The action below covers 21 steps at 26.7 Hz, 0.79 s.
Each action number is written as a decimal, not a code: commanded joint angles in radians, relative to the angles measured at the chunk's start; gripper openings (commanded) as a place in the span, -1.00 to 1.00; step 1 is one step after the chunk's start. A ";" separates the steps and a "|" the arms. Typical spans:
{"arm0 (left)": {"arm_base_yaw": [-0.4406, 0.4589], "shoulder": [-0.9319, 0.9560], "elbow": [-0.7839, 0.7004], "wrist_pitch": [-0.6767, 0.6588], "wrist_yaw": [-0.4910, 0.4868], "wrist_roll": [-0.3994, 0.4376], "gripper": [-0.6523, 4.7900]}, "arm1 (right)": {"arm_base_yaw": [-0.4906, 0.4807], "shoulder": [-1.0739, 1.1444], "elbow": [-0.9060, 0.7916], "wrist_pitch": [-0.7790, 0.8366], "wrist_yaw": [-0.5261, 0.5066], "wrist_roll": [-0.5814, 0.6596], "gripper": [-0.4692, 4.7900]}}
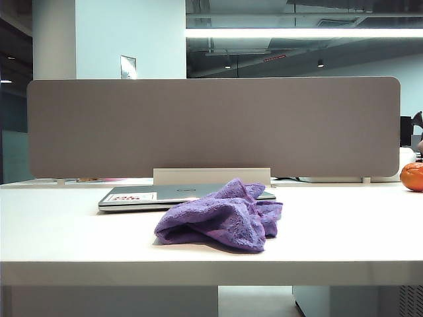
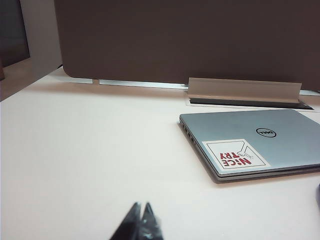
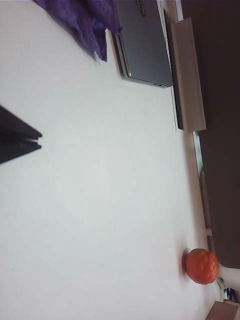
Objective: Pick up the purple rag and put it over the laptop.
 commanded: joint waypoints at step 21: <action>0.002 0.001 0.003 0.012 0.002 0.001 -0.78 | 0.001 -0.001 -0.005 -0.039 -0.201 0.018 -0.74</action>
